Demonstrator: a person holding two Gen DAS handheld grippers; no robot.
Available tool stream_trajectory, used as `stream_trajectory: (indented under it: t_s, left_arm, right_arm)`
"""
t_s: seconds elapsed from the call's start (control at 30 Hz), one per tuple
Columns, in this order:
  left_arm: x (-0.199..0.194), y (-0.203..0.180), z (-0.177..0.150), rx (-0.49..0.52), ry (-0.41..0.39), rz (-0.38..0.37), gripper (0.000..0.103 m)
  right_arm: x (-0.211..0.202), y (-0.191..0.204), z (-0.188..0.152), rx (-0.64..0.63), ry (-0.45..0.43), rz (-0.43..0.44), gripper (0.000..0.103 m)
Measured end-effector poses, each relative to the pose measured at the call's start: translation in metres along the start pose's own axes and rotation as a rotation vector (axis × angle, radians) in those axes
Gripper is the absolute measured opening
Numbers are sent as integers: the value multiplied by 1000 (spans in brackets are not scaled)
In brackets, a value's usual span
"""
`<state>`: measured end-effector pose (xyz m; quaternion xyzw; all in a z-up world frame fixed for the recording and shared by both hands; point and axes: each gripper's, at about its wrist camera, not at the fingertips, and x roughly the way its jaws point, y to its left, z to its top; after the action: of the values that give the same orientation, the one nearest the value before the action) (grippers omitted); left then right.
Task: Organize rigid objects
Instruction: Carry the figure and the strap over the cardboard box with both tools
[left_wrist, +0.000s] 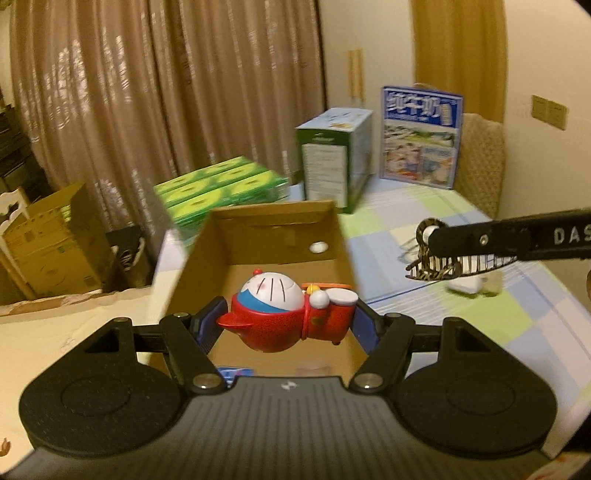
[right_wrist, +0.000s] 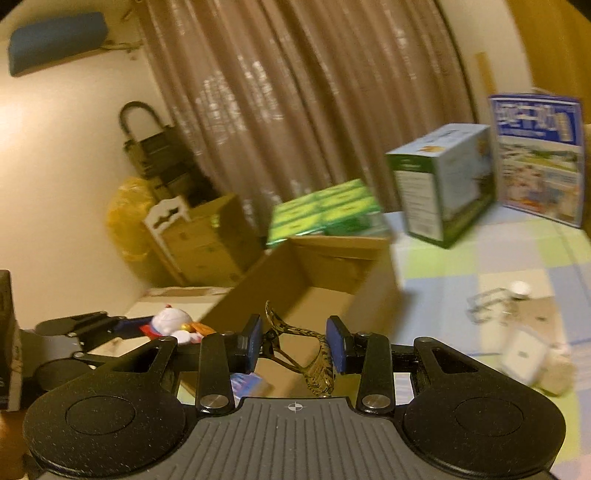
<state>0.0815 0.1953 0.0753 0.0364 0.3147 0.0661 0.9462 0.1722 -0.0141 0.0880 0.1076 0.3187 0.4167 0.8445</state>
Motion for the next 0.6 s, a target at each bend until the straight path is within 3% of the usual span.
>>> stream_trajectory:
  t_s: [0.13, 0.27, 0.6]
  left_arm:
    - [16, 27, -6, -12, 34, 6, 67]
    - [31, 42, -14, -14, 60, 5, 67]
    - [49, 56, -29, -36, 89, -27, 67]
  right_arm:
    - [34, 10, 3, 24, 40, 49, 34]
    - [61, 16, 0, 30, 78, 43, 34]
    - [90, 19, -18, 42, 135, 32, 34]
